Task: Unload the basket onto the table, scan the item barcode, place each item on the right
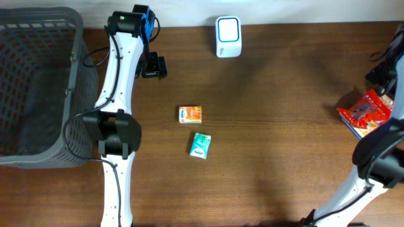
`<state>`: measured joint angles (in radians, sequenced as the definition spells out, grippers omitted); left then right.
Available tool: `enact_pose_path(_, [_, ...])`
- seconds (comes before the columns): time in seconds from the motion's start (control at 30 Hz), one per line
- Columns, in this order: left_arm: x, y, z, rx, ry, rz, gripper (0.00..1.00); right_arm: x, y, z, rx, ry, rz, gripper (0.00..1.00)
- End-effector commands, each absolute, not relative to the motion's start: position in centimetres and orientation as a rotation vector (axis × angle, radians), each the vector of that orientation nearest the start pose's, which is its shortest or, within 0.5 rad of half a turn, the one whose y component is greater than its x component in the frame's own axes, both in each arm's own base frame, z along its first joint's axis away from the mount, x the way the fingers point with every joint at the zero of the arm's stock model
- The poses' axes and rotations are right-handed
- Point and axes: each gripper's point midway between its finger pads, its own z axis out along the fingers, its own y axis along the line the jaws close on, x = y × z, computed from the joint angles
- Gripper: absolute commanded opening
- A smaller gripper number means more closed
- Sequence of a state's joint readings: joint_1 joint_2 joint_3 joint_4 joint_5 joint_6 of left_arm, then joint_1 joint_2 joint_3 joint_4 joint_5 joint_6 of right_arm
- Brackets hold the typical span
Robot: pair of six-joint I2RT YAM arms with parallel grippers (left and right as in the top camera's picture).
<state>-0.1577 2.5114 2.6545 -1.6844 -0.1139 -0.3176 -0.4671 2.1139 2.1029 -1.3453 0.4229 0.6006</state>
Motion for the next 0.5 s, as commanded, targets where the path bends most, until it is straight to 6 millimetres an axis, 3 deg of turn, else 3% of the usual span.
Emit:
enact_pose_path(0.0, [47.1,-6.1,15.1,-0.207,3.011,0.101,0.99,35.9,-25.5,25.7,1.448,2.237,-0.496,0.99])
enact_pose_path(0.07, [46.8,-6.3,17.5,-0.192,2.962,0.071,0.99,34.1,-23.2,29.6,1.413,2.193,-0.380,0.99])
enact_pose_path(0.23, [46.0,-7.5,20.6,-0.084,2.912,-0.035,0.99,31.8,-19.9,34.3,1.260,2.187,-0.291,0.98])
enact_pose_path(0.37, [45.5,-7.6,22.8,-0.080,2.864,-0.050,0.99,29.8,-17.8,35.3,1.172,2.250,-0.284,0.99])
enact_pose_path(0.47, [44.7,-8.6,25.0,-0.015,2.820,-0.102,0.99,28.8,-16.6,35.0,1.126,2.325,-0.289,0.99])
